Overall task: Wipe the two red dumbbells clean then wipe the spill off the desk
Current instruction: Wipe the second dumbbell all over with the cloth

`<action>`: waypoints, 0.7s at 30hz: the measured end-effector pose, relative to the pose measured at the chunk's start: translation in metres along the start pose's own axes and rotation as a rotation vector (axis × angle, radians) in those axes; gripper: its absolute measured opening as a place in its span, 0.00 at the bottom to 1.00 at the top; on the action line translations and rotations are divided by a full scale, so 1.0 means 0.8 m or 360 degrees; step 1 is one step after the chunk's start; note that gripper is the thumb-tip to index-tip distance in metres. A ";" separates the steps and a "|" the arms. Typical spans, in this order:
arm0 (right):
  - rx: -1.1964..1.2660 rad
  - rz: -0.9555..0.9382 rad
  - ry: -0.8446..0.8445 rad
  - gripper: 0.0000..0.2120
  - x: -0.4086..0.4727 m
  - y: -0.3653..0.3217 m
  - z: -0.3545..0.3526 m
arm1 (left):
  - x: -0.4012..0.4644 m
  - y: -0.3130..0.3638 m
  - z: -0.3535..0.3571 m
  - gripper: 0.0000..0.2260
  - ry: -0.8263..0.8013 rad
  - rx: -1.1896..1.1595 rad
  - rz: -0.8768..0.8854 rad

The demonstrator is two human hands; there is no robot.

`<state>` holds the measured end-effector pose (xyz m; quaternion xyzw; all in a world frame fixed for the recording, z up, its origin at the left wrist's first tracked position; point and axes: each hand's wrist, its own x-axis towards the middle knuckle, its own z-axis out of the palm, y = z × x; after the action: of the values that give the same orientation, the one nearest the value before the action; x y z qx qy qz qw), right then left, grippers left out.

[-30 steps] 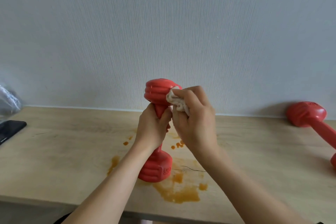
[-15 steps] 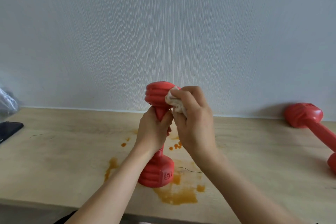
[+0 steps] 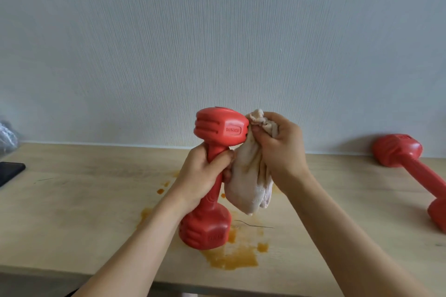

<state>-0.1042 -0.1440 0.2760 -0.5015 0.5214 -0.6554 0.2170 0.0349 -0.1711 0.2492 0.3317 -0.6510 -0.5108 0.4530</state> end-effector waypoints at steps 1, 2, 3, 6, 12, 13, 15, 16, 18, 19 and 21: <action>0.0032 0.0033 -0.0012 0.06 -0.002 0.002 -0.002 | -0.001 0.003 -0.002 0.06 -0.0085 -0.0114 -0.0043; 0.0057 0.0055 -0.0022 0.07 -0.005 0.003 -0.003 | -0.001 0.003 -0.004 0.05 -0.0144 -0.0172 -0.0079; 0.0066 0.0057 -0.0036 0.07 -0.007 0.004 -0.003 | -0.002 0.004 -0.006 0.06 -0.0168 -0.0185 -0.0106; 0.0018 -0.0014 -0.0101 0.06 -0.013 0.003 -0.004 | -0.001 0.003 -0.012 0.11 -0.0060 -0.0152 -0.0120; -0.0219 -0.0330 -0.0075 0.08 -0.027 -0.014 0.016 | 0.000 0.006 -0.017 0.04 0.0201 -0.0196 -0.0116; -0.0332 -0.0486 -0.0082 0.09 -0.030 -0.017 0.022 | 0.000 0.006 -0.016 0.06 0.0245 -0.0160 -0.0119; -0.0620 -0.0728 -0.0094 0.12 -0.035 -0.019 0.030 | 0.001 0.005 -0.013 0.10 0.0326 -0.0050 -0.0119; -0.0723 -0.0739 -0.0064 0.13 -0.035 -0.018 0.030 | 0.000 0.005 -0.011 0.11 0.0354 0.0011 -0.0107; -0.0786 -0.0630 0.0002 0.13 -0.029 -0.015 0.023 | -0.002 0.006 -0.006 0.12 0.0367 0.0107 -0.0053; -0.0785 -0.0580 0.0019 0.12 -0.026 -0.012 0.018 | -0.002 0.006 -0.004 0.13 0.0355 0.0140 -0.0031; -0.0841 -0.0596 0.0061 0.12 -0.022 -0.010 0.013 | -0.001 0.007 -0.001 0.14 0.0333 0.0181 -0.0023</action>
<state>-0.0860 -0.1321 0.2752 -0.6152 0.5761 -0.5354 -0.0549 0.0361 -0.1698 0.2543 0.4130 -0.6258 -0.4389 0.4952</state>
